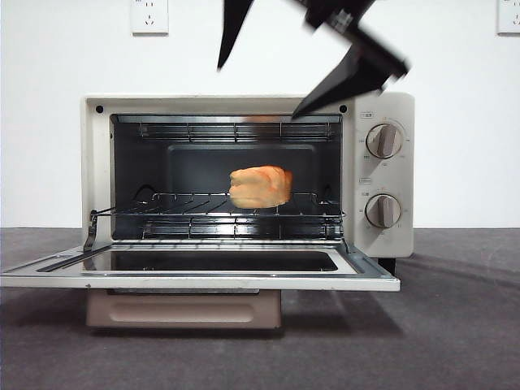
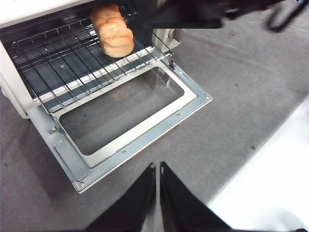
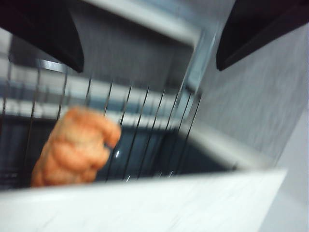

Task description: The left arm flap open the oven, the right arm pick bread and place it into oven, the left arm flap close the oven

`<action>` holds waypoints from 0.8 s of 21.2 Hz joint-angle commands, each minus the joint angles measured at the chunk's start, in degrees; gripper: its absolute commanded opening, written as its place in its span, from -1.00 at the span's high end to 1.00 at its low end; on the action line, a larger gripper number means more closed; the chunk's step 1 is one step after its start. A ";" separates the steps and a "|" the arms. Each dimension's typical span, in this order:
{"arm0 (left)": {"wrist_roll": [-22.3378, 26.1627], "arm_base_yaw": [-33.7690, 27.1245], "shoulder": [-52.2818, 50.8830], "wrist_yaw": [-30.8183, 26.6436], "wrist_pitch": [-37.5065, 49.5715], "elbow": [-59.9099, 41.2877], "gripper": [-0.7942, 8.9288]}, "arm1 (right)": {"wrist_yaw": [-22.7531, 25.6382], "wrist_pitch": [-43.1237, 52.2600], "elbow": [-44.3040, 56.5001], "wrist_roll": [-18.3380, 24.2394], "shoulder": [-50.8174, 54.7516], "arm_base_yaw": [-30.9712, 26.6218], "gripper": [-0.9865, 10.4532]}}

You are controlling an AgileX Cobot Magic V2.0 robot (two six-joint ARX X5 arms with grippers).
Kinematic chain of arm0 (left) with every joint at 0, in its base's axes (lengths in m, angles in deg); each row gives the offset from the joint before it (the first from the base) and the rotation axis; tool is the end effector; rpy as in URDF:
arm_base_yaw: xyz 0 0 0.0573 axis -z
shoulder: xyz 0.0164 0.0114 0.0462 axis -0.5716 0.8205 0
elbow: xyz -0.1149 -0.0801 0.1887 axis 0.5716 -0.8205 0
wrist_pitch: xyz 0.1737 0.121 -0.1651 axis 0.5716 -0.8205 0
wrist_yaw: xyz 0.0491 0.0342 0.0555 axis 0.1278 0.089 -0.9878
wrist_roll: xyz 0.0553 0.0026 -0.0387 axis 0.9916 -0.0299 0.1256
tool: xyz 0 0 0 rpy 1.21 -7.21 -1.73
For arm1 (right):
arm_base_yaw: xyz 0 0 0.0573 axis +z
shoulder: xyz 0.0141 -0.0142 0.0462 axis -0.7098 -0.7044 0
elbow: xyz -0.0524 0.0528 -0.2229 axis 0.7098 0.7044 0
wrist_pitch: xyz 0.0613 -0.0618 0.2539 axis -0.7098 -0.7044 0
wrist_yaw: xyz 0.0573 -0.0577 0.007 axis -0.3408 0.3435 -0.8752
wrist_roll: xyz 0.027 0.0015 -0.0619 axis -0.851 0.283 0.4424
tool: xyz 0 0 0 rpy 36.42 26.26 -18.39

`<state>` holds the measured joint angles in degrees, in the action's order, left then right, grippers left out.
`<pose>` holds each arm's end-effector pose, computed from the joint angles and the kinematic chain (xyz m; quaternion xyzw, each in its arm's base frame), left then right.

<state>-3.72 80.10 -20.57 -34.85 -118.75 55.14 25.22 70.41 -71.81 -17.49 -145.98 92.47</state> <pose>0.0922 -0.0948 0.3294 0.0491 0.2971 -0.3591 0.8834 0.2208 0.2372 0.2518 0.2032 0.3720 0.2597 0.8677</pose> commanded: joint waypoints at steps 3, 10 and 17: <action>-0.28 0.46 2.38 -0.15 2.34 0.66 0.80 | -2.34 -12.04 -0.85 9.35 9.29 1.64 0.15; -6.49 -0.68 10.36 3.67 6.80 0.66 0.80 | -5.97 -26.60 -0.85 17.18 22.84 1.75 0.31; -7.39 -15.28 22.10 17.33 9.44 0.66 0.80 | -4.48 -40.00 -0.85 18.86 36.06 1.70 0.62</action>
<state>-11.05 66.11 0.59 -19.15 -109.90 55.14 20.37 30.44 -71.81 0.23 -110.17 93.60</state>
